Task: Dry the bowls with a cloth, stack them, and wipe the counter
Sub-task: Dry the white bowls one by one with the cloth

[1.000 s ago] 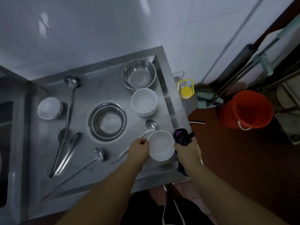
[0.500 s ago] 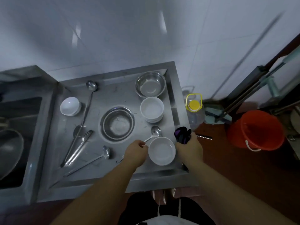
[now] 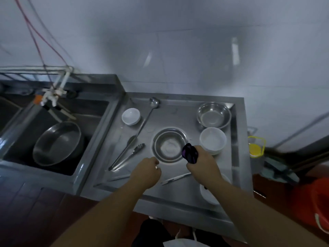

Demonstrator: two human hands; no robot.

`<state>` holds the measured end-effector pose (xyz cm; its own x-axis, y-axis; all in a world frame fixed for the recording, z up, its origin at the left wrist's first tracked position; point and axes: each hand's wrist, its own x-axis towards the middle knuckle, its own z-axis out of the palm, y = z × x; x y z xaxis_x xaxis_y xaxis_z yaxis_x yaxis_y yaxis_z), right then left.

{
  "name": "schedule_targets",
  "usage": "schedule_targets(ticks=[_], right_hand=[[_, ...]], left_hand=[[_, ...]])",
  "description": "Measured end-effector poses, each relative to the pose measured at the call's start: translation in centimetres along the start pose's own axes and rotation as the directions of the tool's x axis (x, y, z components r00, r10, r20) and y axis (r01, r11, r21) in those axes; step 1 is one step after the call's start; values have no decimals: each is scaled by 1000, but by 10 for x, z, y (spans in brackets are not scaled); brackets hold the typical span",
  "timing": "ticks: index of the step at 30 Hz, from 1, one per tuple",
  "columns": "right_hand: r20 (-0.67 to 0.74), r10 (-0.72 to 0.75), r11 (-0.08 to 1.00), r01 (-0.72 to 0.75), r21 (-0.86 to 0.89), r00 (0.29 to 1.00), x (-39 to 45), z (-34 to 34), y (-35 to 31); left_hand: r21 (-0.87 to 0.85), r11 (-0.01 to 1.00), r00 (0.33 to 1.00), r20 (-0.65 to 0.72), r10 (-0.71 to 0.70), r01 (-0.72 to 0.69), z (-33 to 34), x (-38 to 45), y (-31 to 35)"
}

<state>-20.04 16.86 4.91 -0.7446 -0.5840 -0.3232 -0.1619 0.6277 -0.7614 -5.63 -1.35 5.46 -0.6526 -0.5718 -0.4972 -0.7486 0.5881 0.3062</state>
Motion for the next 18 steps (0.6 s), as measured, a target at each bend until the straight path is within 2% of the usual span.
schedule_targets(ticks=[2, 7, 11, 18], right_hand=[[48, -47, 995, 51, -91, 998, 10, 17, -18], [80, -73, 984, 85, -158, 994, 38, 64, -55], [80, -5, 984, 19, -177, 997, 71, 109, -81], [-43, 134, 979, -139, -152, 990, 131, 187, -133]], left_hand=[[6, 1000, 1000, -6, -15, 15, -9, 4, -25], [12, 999, 999, 23, -37, 37, -31, 32, -89], [29, 1000, 999, 45, -9, 8, -53, 76, -135], [87, 994, 989, 139, 58, -70, -94, 159, -211]])
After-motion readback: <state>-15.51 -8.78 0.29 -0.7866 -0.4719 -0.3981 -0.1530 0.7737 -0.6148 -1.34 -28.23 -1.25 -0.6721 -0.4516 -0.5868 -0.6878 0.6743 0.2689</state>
